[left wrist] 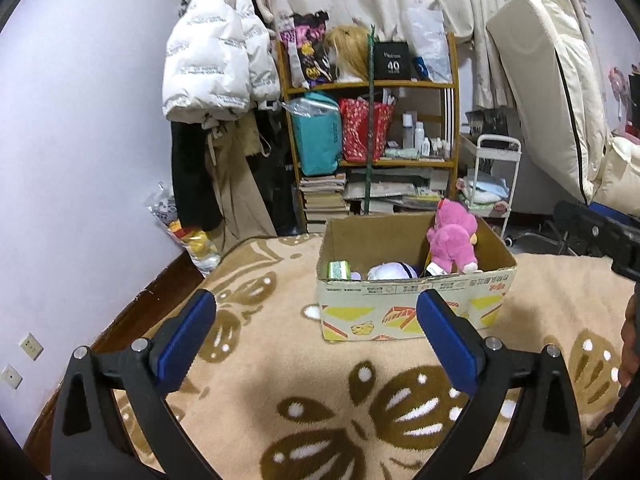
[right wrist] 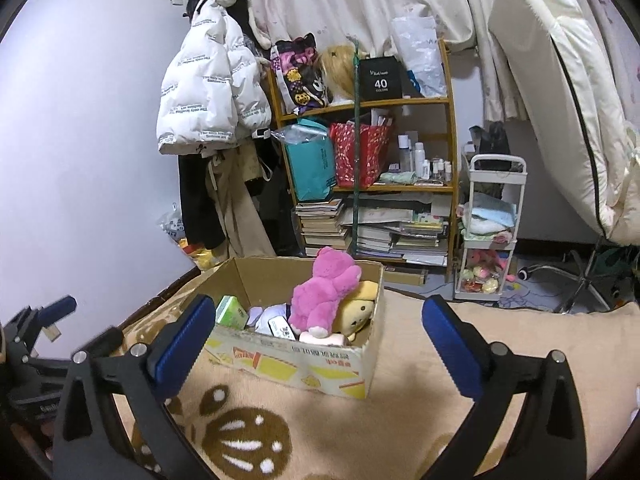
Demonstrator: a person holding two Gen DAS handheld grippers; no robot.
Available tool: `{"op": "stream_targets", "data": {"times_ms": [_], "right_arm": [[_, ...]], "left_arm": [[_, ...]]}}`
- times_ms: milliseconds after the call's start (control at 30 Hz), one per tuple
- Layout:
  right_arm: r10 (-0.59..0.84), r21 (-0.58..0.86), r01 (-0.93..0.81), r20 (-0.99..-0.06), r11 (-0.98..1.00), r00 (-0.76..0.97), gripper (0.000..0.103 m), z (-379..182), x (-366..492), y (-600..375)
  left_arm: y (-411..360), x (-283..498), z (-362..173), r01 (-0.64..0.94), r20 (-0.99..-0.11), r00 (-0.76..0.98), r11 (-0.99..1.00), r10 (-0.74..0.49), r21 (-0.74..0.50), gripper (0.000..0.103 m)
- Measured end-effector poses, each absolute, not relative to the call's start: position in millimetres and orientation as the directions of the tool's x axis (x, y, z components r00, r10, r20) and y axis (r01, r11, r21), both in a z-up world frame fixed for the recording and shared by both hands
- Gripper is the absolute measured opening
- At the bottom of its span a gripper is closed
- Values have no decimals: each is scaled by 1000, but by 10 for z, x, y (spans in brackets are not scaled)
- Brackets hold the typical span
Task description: Organize soft objects
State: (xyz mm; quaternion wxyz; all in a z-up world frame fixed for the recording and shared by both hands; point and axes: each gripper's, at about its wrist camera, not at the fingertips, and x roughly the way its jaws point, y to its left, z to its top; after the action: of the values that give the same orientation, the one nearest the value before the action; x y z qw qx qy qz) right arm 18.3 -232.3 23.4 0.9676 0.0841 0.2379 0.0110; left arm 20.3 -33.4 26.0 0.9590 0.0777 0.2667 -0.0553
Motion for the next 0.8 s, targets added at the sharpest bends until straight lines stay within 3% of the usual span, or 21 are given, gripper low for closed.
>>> {"op": "stream_targets", "data": {"times_ms": [800], "right_arm": [[0,85,37,-402,996,916,103,395,-542,-2083]], "left_arm": [[-164,-533,538,159,-406,908,983,-109,93,102]]}}
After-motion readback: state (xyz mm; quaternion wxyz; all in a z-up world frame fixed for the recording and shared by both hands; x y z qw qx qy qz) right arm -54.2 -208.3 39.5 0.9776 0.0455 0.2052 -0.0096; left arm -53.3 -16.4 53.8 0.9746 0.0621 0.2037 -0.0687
